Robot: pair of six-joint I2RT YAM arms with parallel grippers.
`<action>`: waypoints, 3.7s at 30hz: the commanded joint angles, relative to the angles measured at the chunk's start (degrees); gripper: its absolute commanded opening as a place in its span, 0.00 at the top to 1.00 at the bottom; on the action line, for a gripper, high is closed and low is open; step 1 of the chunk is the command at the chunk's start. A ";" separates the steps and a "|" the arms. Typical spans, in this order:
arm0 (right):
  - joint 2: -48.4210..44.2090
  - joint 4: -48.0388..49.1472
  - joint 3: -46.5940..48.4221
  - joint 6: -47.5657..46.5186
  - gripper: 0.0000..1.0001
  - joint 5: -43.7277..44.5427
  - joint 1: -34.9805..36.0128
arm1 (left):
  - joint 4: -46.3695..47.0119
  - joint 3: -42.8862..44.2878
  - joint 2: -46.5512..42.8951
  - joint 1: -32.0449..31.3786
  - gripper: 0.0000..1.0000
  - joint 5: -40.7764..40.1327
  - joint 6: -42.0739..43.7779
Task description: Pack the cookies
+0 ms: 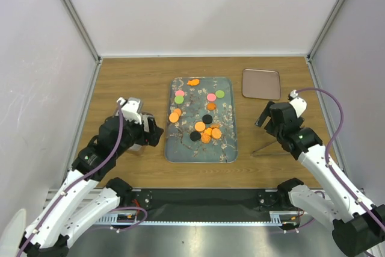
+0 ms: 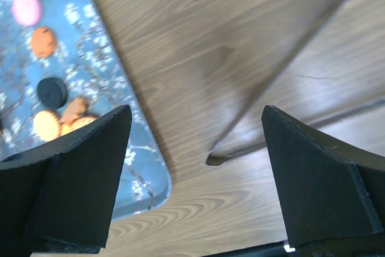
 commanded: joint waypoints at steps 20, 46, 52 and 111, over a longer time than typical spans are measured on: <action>6.71 -0.32 -1.53 5.01 0.07 -3.99 -24.87 | 3.12 -1.60 -3.41 -0.18 0.10 2.12 -0.93; 32.55 13.39 1.45 8.44 0.18 -3.73 -32.96 | 3.12 -1.86 -4.11 -0.35 0.09 1.42 -1.01; 35.72 13.92 1.72 8.53 0.24 -3.29 -32.96 | 3.12 -1.86 -4.20 -0.35 0.09 1.59 -1.01; 24.82 40.62 29.67 12.74 1.00 -31.32 12.92 | 47.23 1.65 19.61 1.93 0.00 38.31 -33.26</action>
